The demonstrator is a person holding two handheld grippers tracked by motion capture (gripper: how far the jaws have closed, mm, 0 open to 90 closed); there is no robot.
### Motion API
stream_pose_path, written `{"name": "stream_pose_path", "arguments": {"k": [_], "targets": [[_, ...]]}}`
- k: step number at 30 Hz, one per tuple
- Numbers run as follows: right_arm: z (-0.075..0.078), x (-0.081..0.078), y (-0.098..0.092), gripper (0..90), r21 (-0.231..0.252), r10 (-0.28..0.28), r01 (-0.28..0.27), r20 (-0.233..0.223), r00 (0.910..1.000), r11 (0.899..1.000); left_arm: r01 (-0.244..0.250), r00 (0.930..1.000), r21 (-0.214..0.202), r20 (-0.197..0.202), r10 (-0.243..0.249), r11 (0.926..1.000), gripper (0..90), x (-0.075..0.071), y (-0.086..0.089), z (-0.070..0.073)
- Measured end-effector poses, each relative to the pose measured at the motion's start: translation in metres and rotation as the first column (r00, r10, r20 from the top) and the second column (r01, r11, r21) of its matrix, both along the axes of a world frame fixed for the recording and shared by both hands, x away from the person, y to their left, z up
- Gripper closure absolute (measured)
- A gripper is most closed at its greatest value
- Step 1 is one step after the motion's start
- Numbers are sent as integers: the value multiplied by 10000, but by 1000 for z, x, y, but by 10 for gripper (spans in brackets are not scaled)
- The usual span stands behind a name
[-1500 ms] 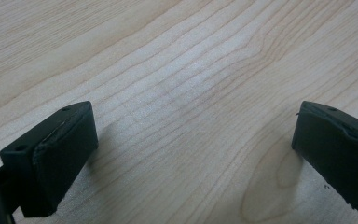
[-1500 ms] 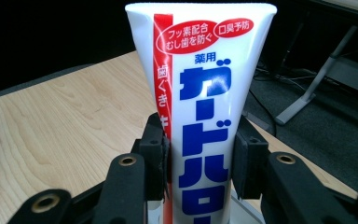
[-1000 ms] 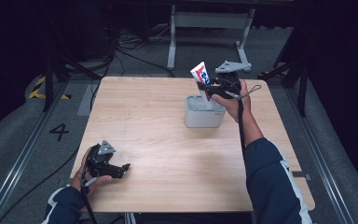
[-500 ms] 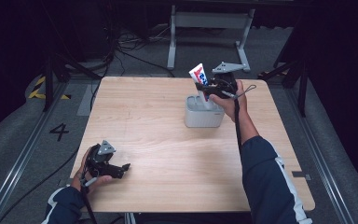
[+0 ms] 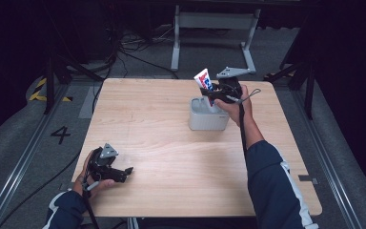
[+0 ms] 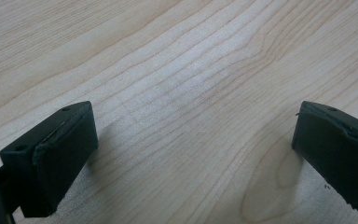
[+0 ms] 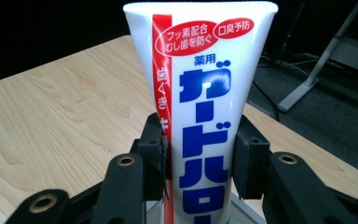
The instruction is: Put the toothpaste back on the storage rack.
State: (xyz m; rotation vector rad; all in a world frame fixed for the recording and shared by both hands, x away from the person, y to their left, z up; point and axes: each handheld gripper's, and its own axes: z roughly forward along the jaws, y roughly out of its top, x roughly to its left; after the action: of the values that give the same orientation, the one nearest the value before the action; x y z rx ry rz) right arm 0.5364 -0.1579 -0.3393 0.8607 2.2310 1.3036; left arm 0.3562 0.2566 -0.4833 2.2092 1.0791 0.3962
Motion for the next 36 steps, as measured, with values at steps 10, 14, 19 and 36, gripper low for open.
{"name": "stream_pose_path", "arguments": {"k": [10, 14, 19, 36], "targets": [[-12, -1, -5, 621, -236, -13, 8, -206, 9998, 9997, -20, 10000, -27, 5, 20, 10000, 5, 0, 0, 0], [-17, -3, -7, 619, -381, 25, -34, -234, 9997, 9993, -11, 10000, -12, 17, 11, 10000, 5, 0, 0, 0], [-21, -7, -9, 613, -591, 85, -102, -299, 9995, 9982, -2, 10000, -4, -3, 2, 10000, 5, 0, 0, 0], [-29, -12, -16, 602, -1374, 255, -351, -714, 9971, 9899, -12, 10000, -10, 21, 12, 10000, 5, 0, 0, 0]]}}
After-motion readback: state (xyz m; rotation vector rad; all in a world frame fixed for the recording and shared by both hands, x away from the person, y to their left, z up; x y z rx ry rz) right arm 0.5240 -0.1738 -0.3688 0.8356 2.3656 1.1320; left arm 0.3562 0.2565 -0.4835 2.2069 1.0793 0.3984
